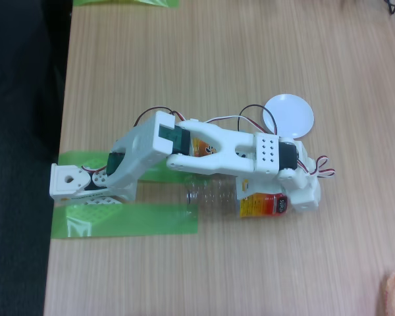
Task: Pick up the plastic bottle and stand it up on the white place
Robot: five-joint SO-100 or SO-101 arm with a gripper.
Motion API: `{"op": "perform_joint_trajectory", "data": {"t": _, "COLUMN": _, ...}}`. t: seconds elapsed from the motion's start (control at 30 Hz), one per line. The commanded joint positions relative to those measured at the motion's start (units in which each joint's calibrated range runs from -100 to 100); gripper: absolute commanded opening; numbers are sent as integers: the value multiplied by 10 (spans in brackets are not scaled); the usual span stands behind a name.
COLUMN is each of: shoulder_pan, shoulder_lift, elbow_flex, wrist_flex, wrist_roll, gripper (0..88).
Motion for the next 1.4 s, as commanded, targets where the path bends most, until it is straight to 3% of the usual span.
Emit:
{"op": "perform_joint_trajectory", "data": {"t": 0.0, "shoulder_pan": -2, "shoulder_lift": -11, "elbow_flex": -27, "wrist_flex": -6, "wrist_roll": -2, "gripper": 136}}
{"op": "perform_joint_trajectory", "data": {"t": 0.13, "shoulder_pan": -2, "shoulder_lift": -12, "elbow_flex": -27, "wrist_flex": -6, "wrist_roll": -3, "gripper": 69}}
{"op": "perform_joint_trajectory", "data": {"t": 0.83, "shoulder_pan": 4, "shoulder_lift": -17, "elbow_flex": -181, "wrist_flex": 2, "wrist_roll": -4, "gripper": 71}}
{"op": "perform_joint_trajectory", "data": {"t": 1.03, "shoulder_pan": 0, "shoulder_lift": -106, "elbow_flex": -166, "wrist_flex": 1, "wrist_roll": -4, "gripper": 71}}
{"op": "perform_joint_trajectory", "data": {"t": 1.37, "shoulder_pan": -3, "shoulder_lift": -339, "elbow_flex": 2, "wrist_flex": 0, "wrist_roll": -5, "gripper": 71}}
